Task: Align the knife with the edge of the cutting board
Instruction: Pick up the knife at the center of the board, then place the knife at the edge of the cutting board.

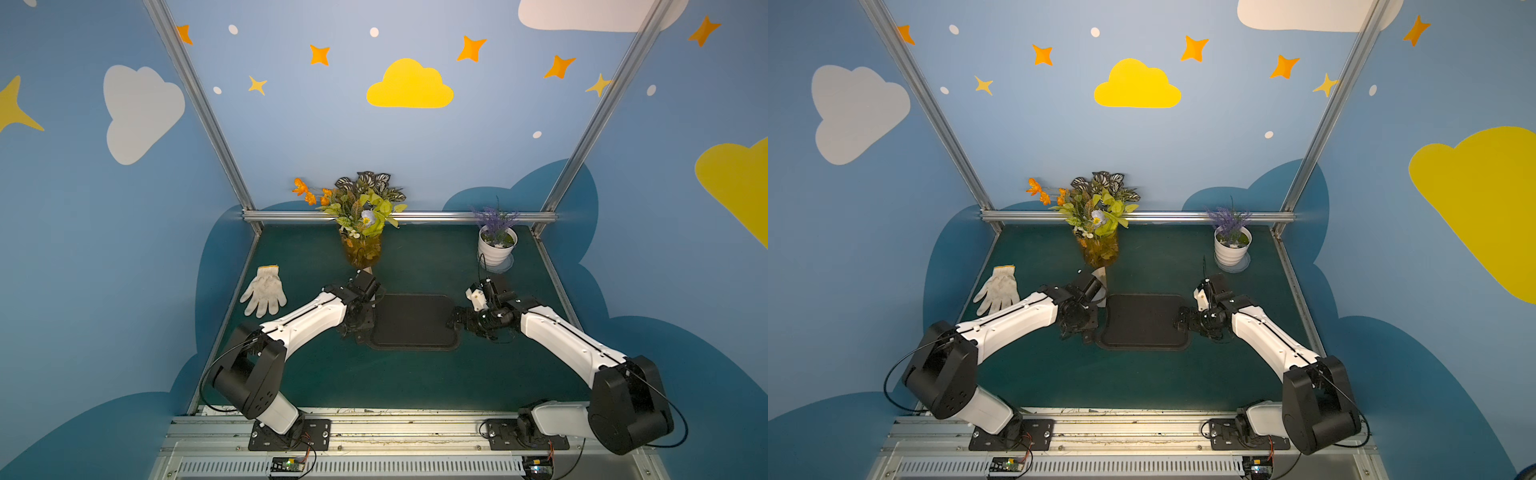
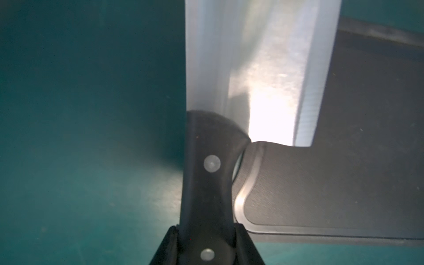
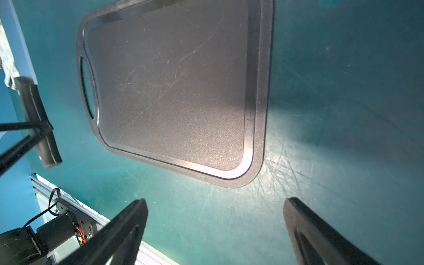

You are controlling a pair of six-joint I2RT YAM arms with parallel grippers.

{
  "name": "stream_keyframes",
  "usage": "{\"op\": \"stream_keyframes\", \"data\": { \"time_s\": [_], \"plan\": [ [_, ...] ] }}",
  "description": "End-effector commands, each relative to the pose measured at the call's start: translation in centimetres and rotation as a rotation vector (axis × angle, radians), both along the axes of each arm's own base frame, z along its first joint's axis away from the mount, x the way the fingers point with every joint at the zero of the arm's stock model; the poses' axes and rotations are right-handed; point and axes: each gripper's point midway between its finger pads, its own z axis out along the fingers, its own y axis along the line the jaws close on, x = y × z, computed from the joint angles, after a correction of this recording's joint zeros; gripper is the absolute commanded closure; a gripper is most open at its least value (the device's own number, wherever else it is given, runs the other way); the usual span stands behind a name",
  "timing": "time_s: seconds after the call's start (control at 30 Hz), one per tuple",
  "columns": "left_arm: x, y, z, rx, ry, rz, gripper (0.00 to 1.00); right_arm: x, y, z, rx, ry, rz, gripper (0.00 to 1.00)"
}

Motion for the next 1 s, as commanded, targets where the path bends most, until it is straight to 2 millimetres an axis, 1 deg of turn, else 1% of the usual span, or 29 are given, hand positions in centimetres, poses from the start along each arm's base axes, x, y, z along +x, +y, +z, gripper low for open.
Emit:
{"op": "stream_keyframes", "data": {
  "time_s": [0.0,0.23,0.37,0.53,0.63,0.73,0.83,0.97],
  "plan": [
    [-0.4,-1.4,0.1,0.043,-0.025,0.02,0.97,-0.6,-0.7,0.2,-0.015,0.003,-0.02,0.02],
    [-1.8,-4.9,-0.3,0.099,-0.037,0.014,0.97,-1.1,-1.5,0.3,-0.024,0.005,-0.043,0.02],
    [-2.5,-7.5,-0.6,0.109,-0.036,0.01,0.97,-1.5,-2.0,0.5,-0.027,0.002,-0.056,0.02],
    [-4.0,-12.5,-1.3,0.076,-0.038,-0.024,0.97,-2.1,-2.6,0.5,-0.042,0.006,-0.069,0.02],
    [-4.8,-15.4,-2.2,0.064,-0.027,-0.048,0.97,-2.3,-3.0,0.8,-0.051,0.006,-0.084,0.02],
    [-5.6,-17.8,-3.0,0.045,-0.013,-0.061,0.97,-2.5,-3.4,1.2,-0.059,0.0,-0.107,0.02],
    [-5.9,-19.6,-3.5,0.023,-0.004,-0.061,0.97,-2.6,-4.0,1.2,-0.075,0.003,-0.134,0.02],
    [-6.2,-21.0,-4.0,0.009,-0.005,-0.059,0.97,-2.8,-4.5,1.3,-0.083,-0.001,-0.165,0.02]
  ]
}}
